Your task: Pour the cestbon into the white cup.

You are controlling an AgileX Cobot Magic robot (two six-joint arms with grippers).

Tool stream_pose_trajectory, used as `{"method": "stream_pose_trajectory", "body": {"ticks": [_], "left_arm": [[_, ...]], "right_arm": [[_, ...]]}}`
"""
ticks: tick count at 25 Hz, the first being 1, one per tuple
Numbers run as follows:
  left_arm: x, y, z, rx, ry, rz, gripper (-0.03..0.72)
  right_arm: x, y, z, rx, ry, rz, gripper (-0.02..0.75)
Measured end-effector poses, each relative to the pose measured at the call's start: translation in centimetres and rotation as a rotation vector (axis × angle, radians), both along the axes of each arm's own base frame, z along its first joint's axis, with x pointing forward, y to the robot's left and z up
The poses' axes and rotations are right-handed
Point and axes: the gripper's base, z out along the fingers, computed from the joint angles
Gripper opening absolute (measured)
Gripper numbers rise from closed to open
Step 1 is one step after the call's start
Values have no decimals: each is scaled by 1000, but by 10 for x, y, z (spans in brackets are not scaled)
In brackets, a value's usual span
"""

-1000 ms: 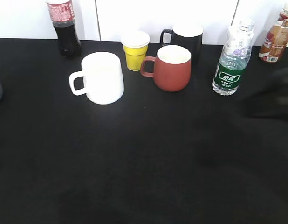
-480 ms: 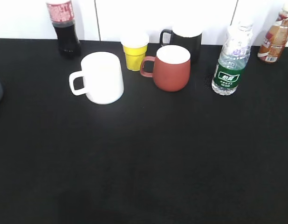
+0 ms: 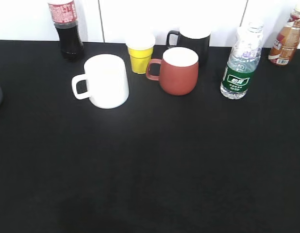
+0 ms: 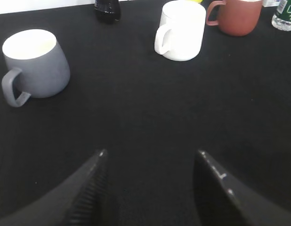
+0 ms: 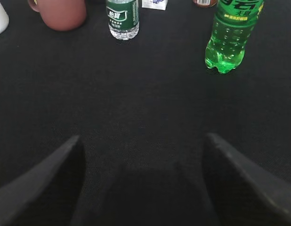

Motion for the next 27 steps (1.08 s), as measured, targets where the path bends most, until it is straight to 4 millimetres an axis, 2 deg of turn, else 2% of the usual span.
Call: {"method": "stream_pose_trajectory", "body": {"ticks": [4,10,14,27], "left_arm": [[-1,-1,0,0,1,75,434],[-3,-2,0,-1,1,322,434],[-3,-3,0,-1,1,429,434],[-3,-3,0,-1,0,438,434]], "right_arm": [[0,0,0,1,-2,-8,586],[-4,1,0,1,-6,-308,586],[-5,1,0,1,-6,-332,586],[-5,1,1,1,-8,-331,586]]}}
